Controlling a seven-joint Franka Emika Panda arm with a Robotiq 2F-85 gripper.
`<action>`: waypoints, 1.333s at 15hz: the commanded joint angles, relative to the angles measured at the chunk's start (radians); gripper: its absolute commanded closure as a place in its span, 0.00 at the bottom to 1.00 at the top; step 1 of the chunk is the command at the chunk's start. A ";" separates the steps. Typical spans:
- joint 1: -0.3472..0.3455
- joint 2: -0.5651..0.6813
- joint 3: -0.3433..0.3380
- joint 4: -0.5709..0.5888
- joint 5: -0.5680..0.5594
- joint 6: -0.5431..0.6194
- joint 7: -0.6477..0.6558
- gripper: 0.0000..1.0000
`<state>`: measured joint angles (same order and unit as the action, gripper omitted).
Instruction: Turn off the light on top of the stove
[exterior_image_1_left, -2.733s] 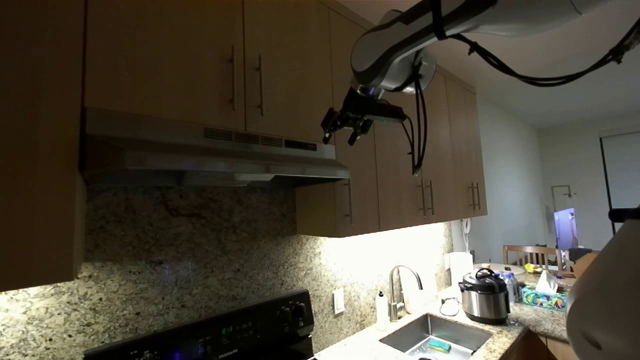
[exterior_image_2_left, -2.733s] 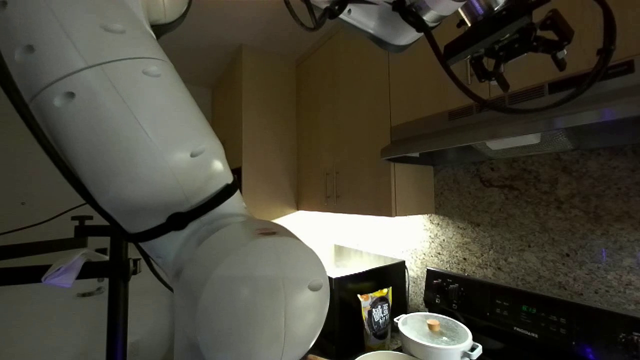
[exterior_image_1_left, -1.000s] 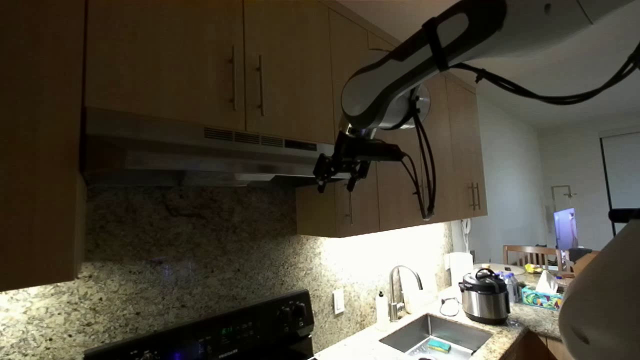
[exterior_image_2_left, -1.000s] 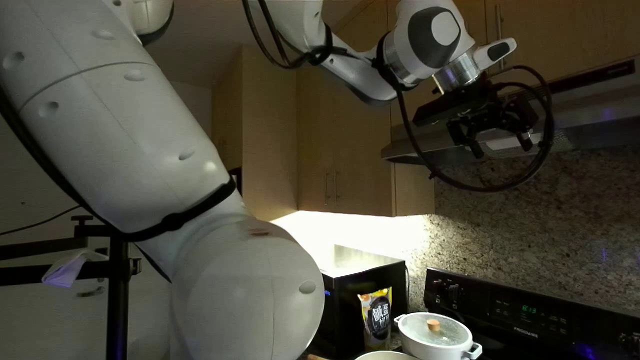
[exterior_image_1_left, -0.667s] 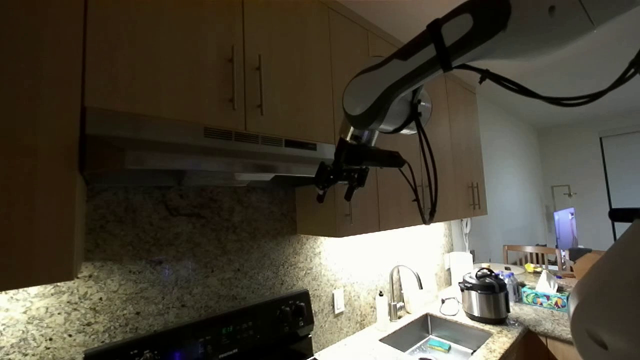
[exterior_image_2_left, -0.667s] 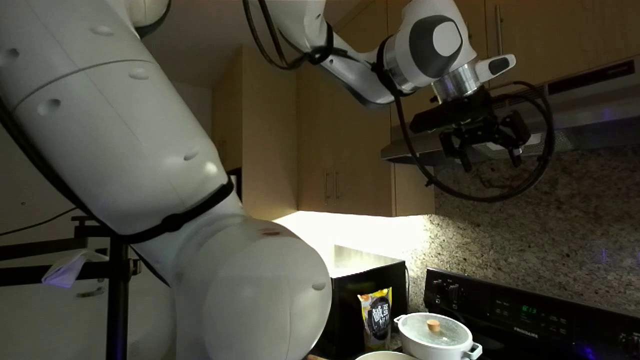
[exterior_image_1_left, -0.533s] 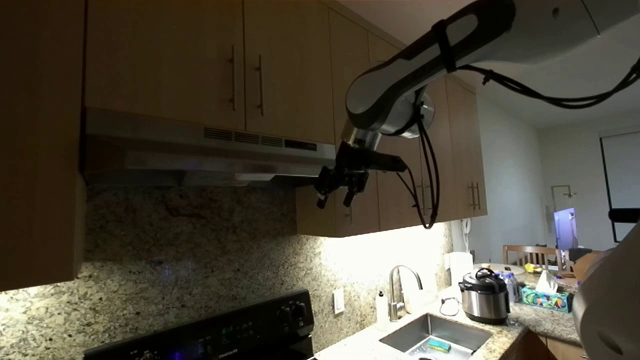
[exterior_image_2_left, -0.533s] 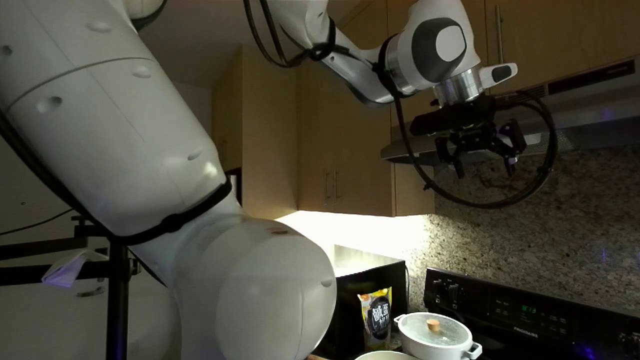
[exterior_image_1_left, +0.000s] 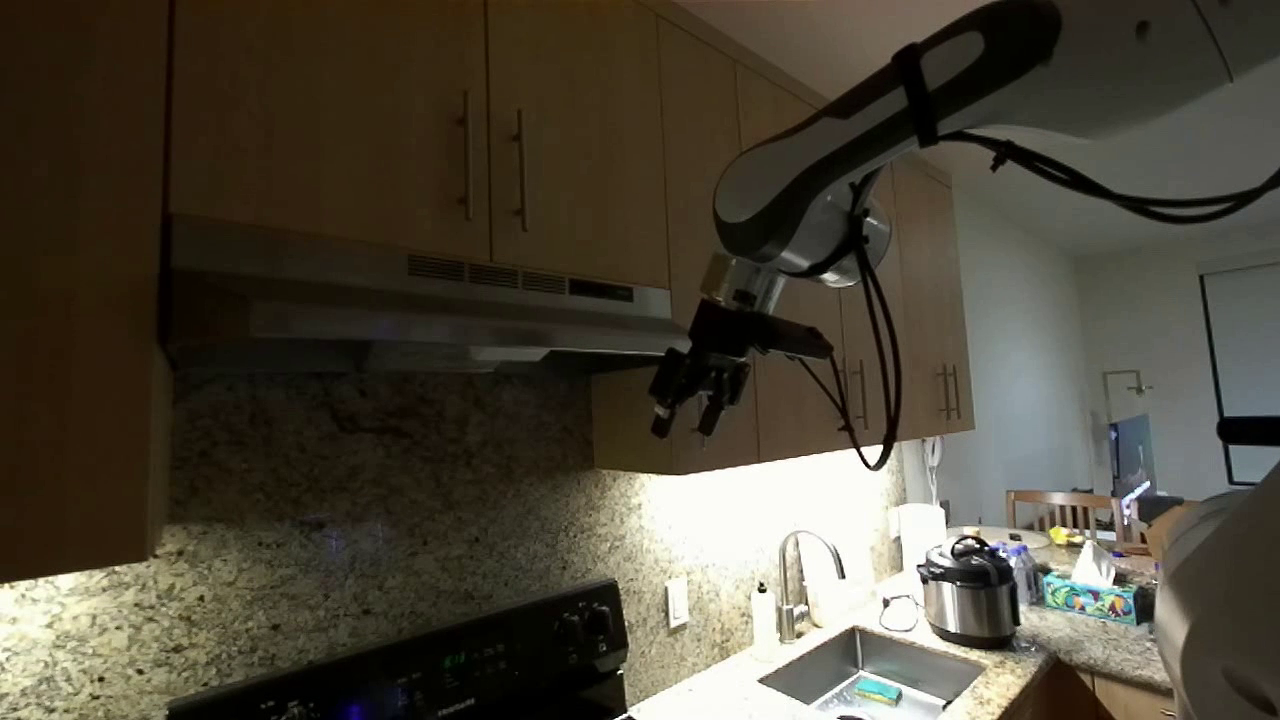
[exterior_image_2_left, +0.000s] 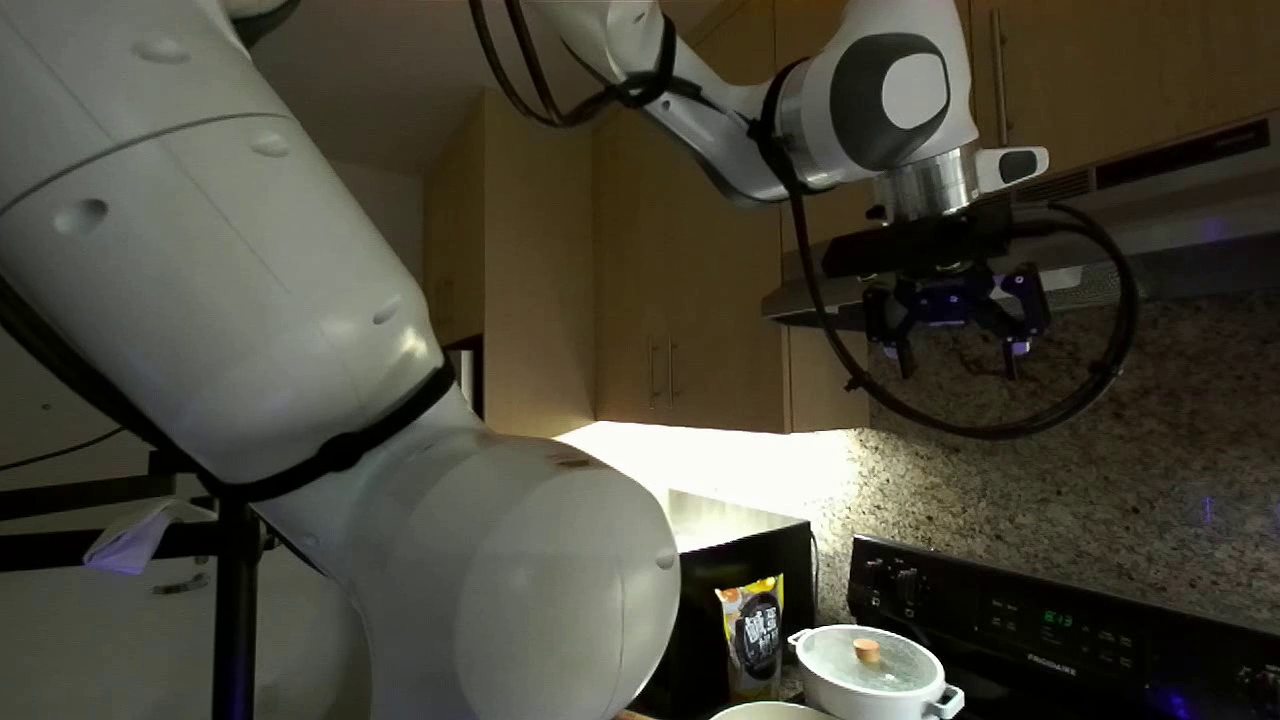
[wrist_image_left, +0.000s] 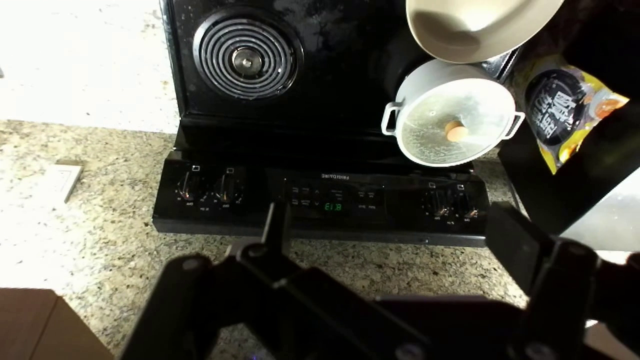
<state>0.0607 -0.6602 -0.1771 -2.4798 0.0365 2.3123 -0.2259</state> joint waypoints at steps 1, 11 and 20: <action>-0.014 0.002 0.012 0.002 0.012 -0.003 -0.009 0.00; -0.001 0.022 -0.002 -0.001 0.039 0.018 -0.012 0.00; -0.035 0.136 0.028 0.031 0.025 -0.183 0.020 0.00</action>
<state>0.0354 -0.5698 -0.1653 -2.4760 0.0454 2.2235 -0.2141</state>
